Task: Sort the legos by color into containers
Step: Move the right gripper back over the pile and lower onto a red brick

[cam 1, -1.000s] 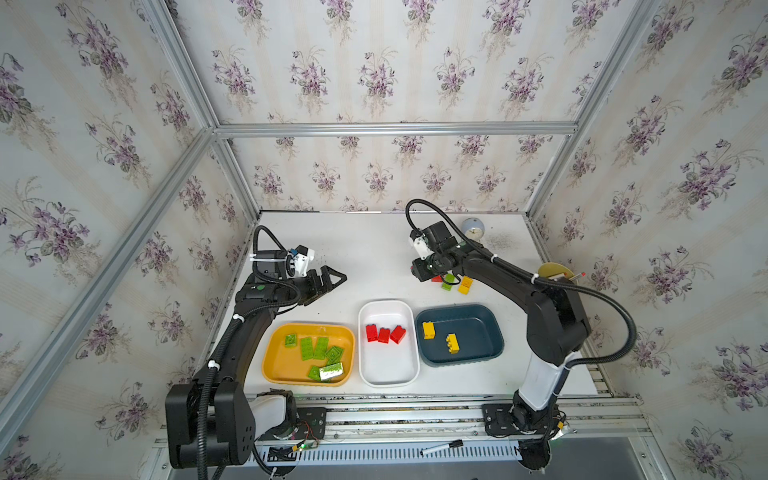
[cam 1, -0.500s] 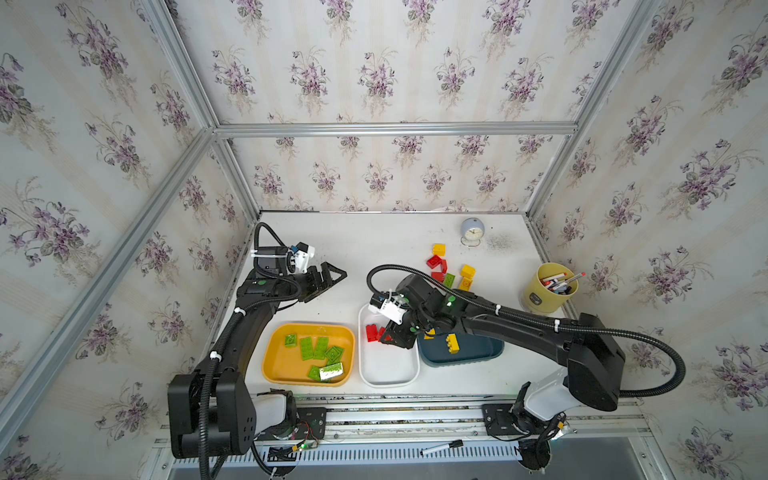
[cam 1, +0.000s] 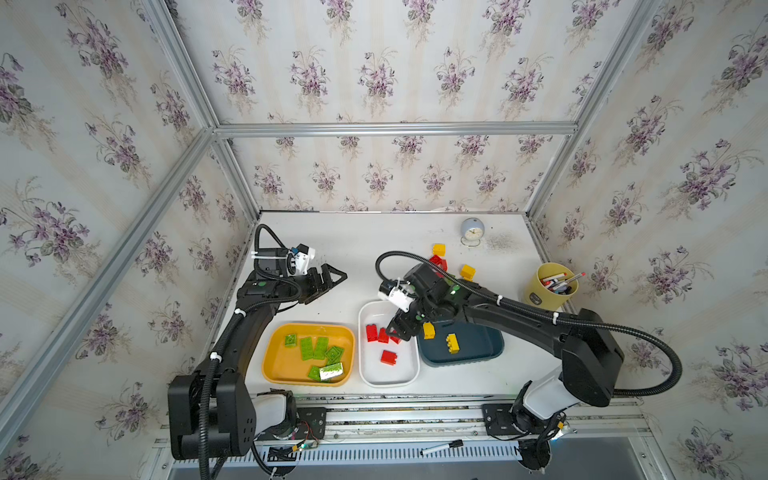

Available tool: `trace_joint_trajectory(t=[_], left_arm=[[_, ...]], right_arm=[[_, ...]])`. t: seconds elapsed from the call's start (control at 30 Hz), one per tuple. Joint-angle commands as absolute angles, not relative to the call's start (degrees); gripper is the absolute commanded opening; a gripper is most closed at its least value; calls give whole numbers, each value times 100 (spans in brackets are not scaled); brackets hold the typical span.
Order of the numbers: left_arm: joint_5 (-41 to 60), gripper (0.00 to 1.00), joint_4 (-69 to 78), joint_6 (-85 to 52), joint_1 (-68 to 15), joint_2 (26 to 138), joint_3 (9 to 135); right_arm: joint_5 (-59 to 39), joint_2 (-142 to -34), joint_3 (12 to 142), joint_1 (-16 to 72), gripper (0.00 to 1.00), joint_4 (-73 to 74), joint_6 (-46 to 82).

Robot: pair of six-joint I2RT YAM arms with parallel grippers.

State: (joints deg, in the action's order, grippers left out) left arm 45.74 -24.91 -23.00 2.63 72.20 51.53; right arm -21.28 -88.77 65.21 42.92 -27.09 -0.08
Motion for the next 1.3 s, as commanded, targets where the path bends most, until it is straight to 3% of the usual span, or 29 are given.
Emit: trace_joint_trajectory(t=[0.0,0.37,0.73,1.27], left_arm=[[4713,99,-2417,-2244,271,7240,5146],[4723,99,-2426,-2261,265,7267,5194],[4721,99,-2435,-2234,270,7268,5159],[4728,99,-2461,-2165,264,7387,5168]], right_arm=[[-2265,-8792,6643,3657,72,-2622,1238],[-335,-10373,8235,2505,72,-3306,3244],[35,-12023,9727,2128,71,-3769,4273],[768,-13337,11207,2073,65,-4729,4520]])
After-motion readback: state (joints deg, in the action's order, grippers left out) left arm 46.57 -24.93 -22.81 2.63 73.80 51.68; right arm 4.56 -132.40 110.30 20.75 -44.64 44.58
